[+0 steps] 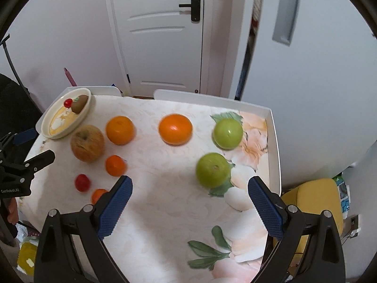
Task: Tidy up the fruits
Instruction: 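Move both tools back toward the remaining fruit, then grasp the large brown apple with the left tool while the right tool grasps a green apple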
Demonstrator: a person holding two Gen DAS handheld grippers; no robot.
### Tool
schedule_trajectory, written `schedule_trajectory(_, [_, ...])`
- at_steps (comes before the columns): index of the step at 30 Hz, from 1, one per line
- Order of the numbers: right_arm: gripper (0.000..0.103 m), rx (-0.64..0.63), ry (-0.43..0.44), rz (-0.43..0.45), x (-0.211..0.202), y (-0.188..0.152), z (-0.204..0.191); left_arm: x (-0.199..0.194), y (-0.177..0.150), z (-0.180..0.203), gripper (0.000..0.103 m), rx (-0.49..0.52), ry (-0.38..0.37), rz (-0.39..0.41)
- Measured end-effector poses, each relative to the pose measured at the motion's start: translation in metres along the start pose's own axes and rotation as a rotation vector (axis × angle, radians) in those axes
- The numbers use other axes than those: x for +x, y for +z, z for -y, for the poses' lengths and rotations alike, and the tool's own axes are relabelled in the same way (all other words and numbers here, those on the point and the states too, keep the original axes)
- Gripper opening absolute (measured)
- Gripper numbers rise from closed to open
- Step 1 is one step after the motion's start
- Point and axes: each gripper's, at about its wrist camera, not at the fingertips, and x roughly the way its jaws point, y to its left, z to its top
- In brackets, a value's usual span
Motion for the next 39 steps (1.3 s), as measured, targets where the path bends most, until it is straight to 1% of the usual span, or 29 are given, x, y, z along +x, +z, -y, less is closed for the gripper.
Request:
schedule_trajectory(6, [0.098, 0.025, -0.001, -0.008, 0.031, -0.012, 0.018, 0.038, -0.004, 0.007, 0.103, 0.012, 0.017, -0.007])
schedule_trajectory(12, [0.098, 0.045, 0.004, -0.016, 0.059, -0.018, 0.026, 0.064, -0.002, 0.012, 0.103, 0.026, 0.016, -0.022])
schedule_trajectory(14, [0.098, 0.047, 0.008, -0.020, 0.064, -0.018, 0.026, 0.071, 0.000, 0.013, 0.102, 0.031, 0.017, -0.025])
schedule_trajectory(18, [0.098, 0.051, 0.013, -0.022, 0.072, -0.019, 0.027, 0.082, 0.002, 0.016, 0.089, 0.037, 0.019, -0.045])
schedule_trajectory(21, [0.098, 0.061, 0.018, -0.028, 0.079, -0.019, 0.029, 0.088, 0.002, 0.017, 0.086, 0.046, 0.024, -0.057])
schedule_trajectory(23, [0.098, 0.063, 0.023, -0.031, 0.081, -0.019, 0.030, 0.090, 0.002, 0.018, 0.080, 0.053, 0.033, -0.063])
schedule_trajectory(25, [0.097, 0.064, 0.022, -0.030, 0.083, -0.019, 0.032, 0.090, 0.001, 0.019, 0.079, 0.056, 0.035, -0.063])
schedule_trajectory(31, [0.088, 0.062, 0.027, -0.037, 0.090, -0.017, 0.035, 0.089, 0.001, 0.019, 0.079, 0.058, 0.041, -0.066])
schedule_trajectory(35, [0.085, 0.059, 0.030, -0.035, 0.091, -0.016, 0.035, 0.088, 0.000, 0.017, 0.079, 0.039, 0.036, -0.066])
schedule_trajectory(37, [0.079, 0.056, 0.029, -0.034, 0.092, -0.015, 0.035, 0.087, -0.001, 0.017, 0.079, 0.037, 0.039, -0.067])
schedule_trajectory(39, [0.075, 0.053, 0.029, -0.037, 0.094, -0.014, 0.035, 0.086, -0.001, 0.017, 0.079, 0.038, 0.041, -0.068])
